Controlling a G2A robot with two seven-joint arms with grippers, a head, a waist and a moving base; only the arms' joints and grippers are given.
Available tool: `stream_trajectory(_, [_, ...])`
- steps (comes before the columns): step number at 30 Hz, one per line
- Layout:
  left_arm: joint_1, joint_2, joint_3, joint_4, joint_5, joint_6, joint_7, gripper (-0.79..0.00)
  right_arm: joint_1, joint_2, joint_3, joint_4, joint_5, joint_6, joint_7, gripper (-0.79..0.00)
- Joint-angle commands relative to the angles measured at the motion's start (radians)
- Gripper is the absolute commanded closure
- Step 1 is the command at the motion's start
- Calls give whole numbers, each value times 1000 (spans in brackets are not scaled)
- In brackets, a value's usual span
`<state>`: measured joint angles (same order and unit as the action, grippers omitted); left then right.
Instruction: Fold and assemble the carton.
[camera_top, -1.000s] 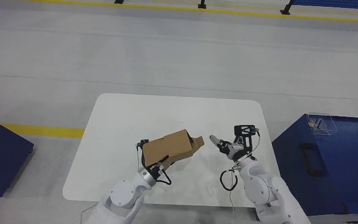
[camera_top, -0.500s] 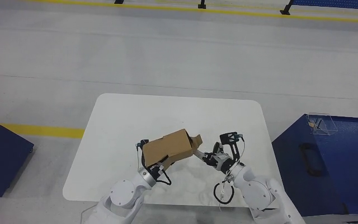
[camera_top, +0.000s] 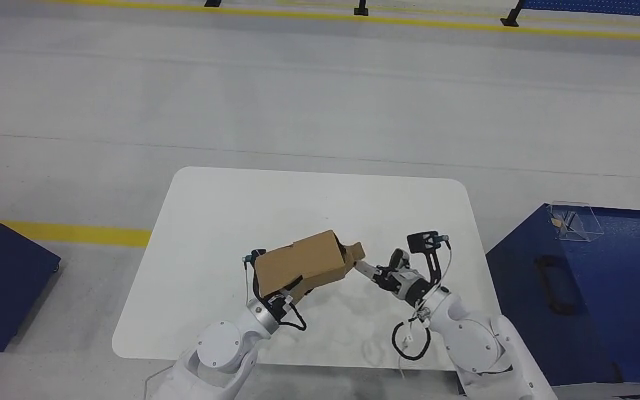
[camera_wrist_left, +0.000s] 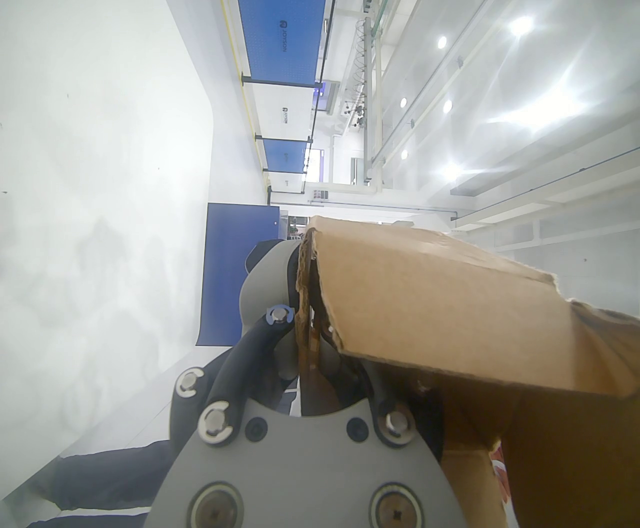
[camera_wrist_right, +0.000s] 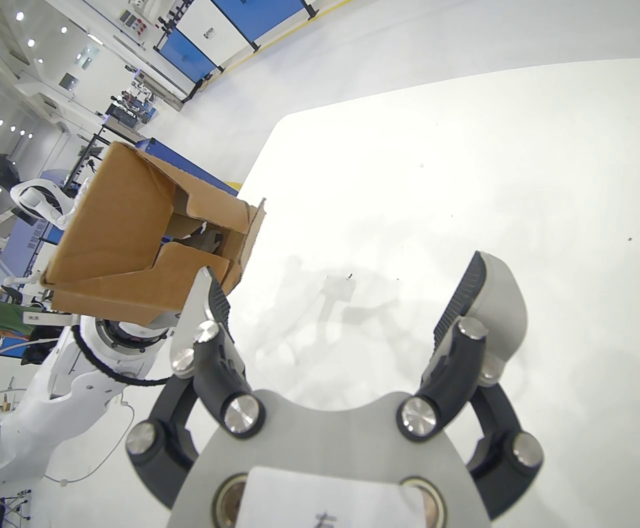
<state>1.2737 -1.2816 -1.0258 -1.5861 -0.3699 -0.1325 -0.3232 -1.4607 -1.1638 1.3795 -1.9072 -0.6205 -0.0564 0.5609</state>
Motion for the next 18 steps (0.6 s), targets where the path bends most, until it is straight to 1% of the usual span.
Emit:
stream_trajectory(1, [0,0,0,0,0,0,0,0,6,1,-6,14,-3,-6,16,-785])
stream_trajectory(4, [0,0,0,0,0,0,0,0,16,2,-17,37,-31,-8,36,-785])
stream_trajectory(7, [0,0,0,0,0,0,0,0,29,1,-33,56,-59,14,29,-785])
stream_trajectory(12, [0,0,0,0,0,0,0,0,54,-3,-52,78,-51,27,29,-785])
stream_trajectory(17, [0,0,0,0,0,0,0,0,57,0,-55,94,-59,-8,56,-785])
stream_trajectory(18, [0,0,0,0,0,0,0,0,53,2,-56,93,-59,-32,64,-785])
